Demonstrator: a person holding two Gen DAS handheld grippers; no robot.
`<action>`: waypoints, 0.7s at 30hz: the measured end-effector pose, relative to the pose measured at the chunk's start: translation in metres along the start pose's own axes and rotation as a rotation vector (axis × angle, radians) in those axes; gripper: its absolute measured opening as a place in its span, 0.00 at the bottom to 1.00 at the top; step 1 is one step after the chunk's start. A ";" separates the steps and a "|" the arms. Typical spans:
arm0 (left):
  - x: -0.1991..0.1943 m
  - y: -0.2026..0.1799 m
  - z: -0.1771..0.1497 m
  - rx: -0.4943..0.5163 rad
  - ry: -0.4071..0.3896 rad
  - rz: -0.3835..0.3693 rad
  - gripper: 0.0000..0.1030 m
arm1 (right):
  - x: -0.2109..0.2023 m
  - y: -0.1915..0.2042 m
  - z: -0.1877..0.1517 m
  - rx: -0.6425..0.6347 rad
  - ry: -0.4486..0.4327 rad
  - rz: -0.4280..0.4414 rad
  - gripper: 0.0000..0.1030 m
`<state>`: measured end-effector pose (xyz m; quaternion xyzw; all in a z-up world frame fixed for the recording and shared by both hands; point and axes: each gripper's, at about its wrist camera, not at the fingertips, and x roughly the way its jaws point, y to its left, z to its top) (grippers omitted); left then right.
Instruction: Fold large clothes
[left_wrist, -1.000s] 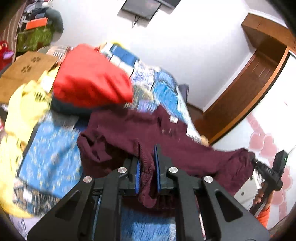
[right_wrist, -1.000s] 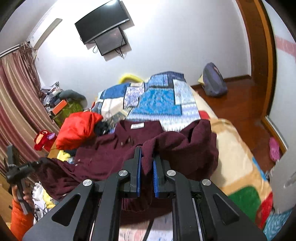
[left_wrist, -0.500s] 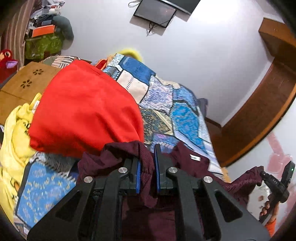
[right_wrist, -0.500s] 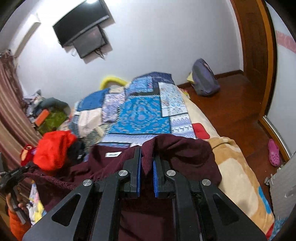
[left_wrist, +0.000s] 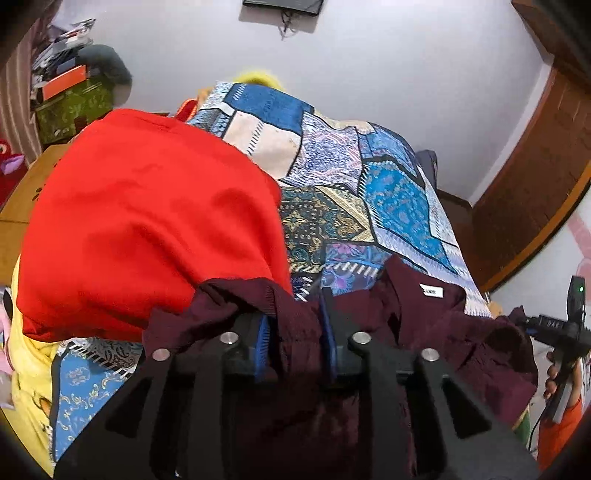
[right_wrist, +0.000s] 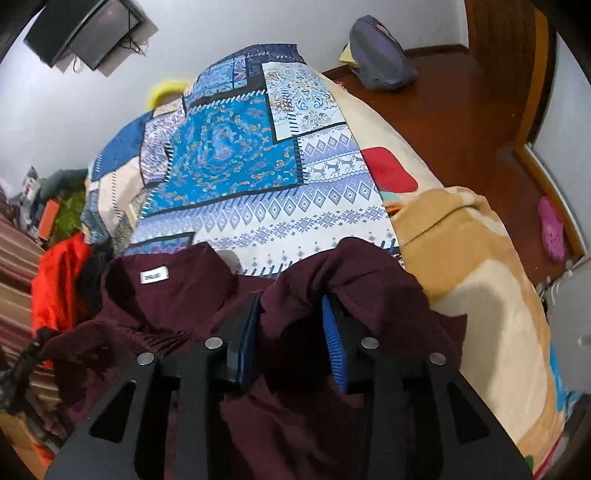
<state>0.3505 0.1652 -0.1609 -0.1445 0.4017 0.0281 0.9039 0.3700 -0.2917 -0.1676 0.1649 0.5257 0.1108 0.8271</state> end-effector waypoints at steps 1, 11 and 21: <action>-0.003 -0.002 0.001 0.004 0.005 -0.007 0.30 | -0.012 -0.002 -0.001 0.001 -0.006 0.009 0.31; -0.082 -0.023 0.004 0.068 -0.124 -0.049 0.59 | -0.075 0.037 -0.019 -0.187 -0.114 -0.034 0.42; -0.065 -0.065 -0.064 0.235 0.042 -0.102 0.61 | -0.032 0.123 -0.095 -0.522 -0.073 -0.046 0.52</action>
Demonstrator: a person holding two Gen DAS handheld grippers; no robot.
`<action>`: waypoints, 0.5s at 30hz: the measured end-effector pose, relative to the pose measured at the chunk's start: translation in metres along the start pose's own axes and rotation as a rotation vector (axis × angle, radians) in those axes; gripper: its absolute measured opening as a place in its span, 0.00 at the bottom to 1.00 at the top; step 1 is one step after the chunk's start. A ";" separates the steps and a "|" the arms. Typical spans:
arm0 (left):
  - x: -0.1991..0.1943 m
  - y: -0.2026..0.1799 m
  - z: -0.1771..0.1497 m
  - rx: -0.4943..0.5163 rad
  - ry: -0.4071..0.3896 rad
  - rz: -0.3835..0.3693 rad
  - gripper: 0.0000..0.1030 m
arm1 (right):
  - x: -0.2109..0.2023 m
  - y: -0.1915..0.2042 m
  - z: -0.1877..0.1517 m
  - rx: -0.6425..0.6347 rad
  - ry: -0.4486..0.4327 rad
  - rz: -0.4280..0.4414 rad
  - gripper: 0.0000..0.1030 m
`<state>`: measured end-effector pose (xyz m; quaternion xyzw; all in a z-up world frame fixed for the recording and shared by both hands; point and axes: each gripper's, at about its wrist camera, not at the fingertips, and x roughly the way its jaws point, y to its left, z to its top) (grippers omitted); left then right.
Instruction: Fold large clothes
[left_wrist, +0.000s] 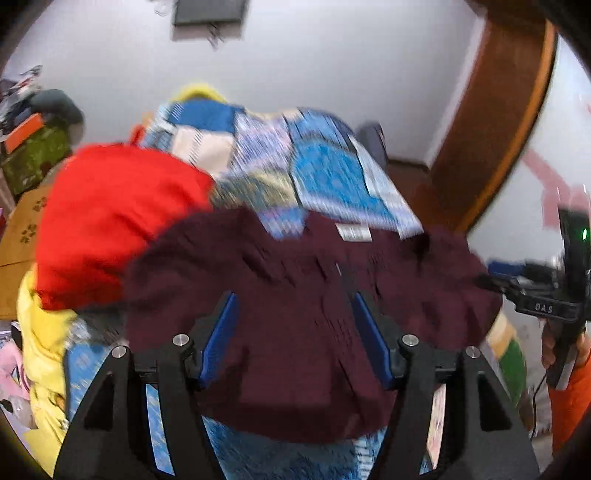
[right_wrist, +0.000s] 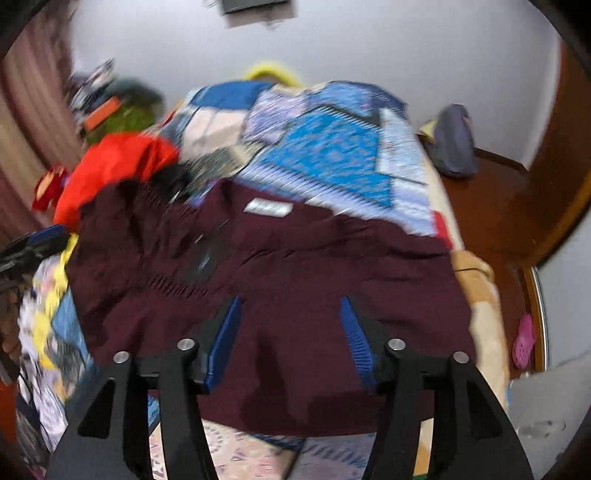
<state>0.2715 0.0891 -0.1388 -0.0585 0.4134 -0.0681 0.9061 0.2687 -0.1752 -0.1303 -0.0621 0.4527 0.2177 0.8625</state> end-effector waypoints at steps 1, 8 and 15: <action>0.007 -0.005 -0.007 0.010 0.020 -0.006 0.61 | 0.008 0.007 -0.005 -0.012 0.015 0.010 0.52; 0.075 -0.023 -0.057 0.003 0.192 -0.002 0.62 | 0.069 0.009 -0.046 0.029 0.178 0.057 0.52; 0.068 -0.020 -0.076 -0.022 0.157 -0.004 0.63 | 0.064 0.000 -0.061 -0.001 0.165 0.045 0.52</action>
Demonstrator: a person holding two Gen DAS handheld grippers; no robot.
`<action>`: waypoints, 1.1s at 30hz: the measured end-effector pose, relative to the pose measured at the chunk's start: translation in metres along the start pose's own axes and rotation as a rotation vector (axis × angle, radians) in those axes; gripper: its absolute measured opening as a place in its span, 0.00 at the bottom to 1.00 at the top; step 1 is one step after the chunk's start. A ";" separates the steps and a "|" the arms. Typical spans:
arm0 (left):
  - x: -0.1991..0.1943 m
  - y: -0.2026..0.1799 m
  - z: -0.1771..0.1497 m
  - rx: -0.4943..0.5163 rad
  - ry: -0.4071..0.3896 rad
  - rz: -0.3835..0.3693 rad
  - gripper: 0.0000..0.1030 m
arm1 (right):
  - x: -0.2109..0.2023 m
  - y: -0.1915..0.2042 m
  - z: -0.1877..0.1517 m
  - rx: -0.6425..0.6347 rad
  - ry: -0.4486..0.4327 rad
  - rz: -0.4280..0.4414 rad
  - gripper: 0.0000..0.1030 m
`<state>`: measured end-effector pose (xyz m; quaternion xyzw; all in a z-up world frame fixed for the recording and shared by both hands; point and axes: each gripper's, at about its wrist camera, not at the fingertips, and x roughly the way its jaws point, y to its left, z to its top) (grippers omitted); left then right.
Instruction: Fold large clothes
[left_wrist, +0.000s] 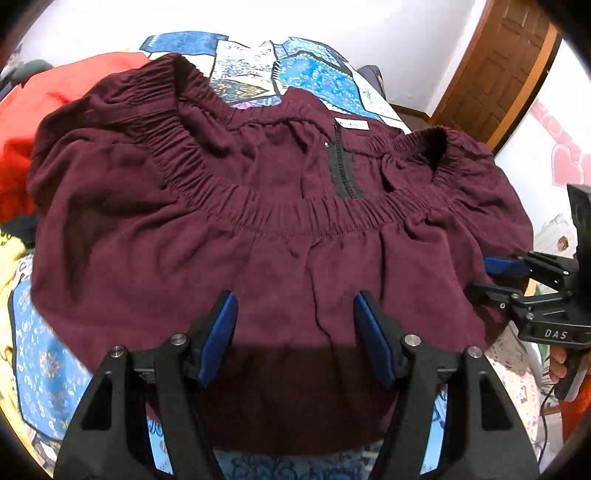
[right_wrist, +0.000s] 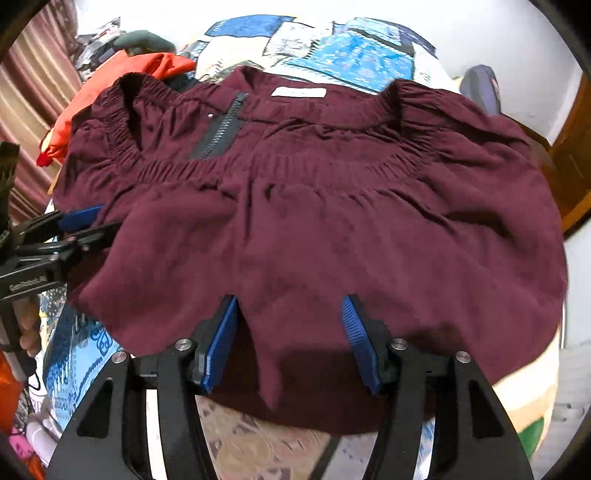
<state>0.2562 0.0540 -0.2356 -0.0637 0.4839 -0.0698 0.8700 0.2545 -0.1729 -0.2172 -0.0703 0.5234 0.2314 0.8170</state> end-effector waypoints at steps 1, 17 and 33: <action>-0.006 0.003 -0.002 -0.013 -0.007 -0.003 0.63 | -0.004 -0.004 0.001 0.016 -0.005 -0.004 0.52; -0.067 0.148 -0.055 -0.523 -0.122 -0.040 0.96 | -0.028 -0.060 0.001 0.292 -0.108 -0.094 0.53; 0.039 0.191 -0.040 -0.814 -0.079 -0.433 0.96 | -0.009 -0.054 -0.012 0.240 -0.041 -0.159 0.63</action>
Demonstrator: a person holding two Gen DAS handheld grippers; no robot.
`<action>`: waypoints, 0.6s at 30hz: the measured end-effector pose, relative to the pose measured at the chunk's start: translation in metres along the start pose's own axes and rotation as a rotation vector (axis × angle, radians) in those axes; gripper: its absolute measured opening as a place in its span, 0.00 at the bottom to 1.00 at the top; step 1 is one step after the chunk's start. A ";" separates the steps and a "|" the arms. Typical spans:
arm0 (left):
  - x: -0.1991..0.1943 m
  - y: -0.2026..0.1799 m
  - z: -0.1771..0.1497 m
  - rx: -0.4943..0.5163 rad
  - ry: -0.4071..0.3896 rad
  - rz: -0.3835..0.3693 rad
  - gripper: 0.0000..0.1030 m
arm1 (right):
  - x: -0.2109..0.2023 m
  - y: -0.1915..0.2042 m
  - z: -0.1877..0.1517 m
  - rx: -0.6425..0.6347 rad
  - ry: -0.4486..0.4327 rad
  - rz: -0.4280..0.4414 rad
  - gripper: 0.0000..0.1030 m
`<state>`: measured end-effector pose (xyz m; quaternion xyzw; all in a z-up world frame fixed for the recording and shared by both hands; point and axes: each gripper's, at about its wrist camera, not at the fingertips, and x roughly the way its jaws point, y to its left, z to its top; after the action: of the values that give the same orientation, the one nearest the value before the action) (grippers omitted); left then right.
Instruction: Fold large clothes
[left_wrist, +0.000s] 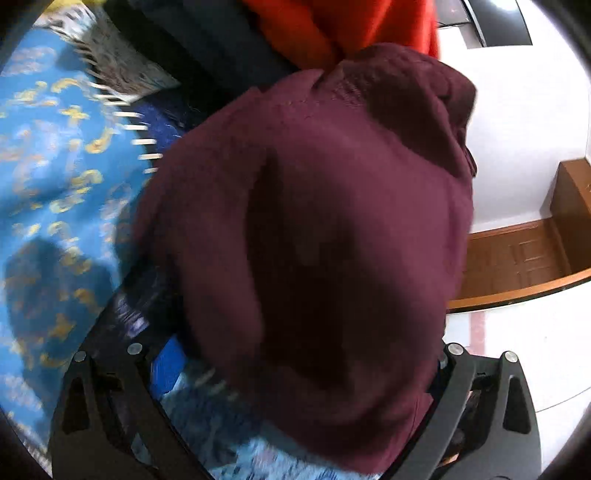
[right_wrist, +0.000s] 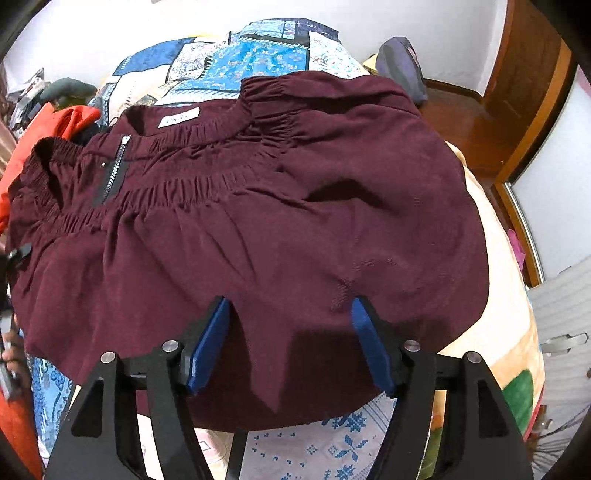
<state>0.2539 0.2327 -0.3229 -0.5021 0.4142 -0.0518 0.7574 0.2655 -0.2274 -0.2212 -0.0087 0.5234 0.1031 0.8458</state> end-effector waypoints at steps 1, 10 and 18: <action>0.003 -0.001 0.004 0.000 -0.010 0.001 0.96 | 0.002 0.000 0.000 0.000 0.001 0.003 0.63; 0.016 -0.012 0.010 -0.038 -0.141 0.044 0.86 | -0.003 -0.002 0.000 0.017 0.025 0.014 0.64; -0.037 -0.072 -0.018 0.121 -0.312 0.125 0.26 | -0.045 0.026 0.021 -0.034 -0.049 0.080 0.64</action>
<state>0.2424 0.2027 -0.2467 -0.4310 0.3179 0.0492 0.8430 0.2600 -0.2065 -0.1691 0.0005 0.5006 0.1459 0.8533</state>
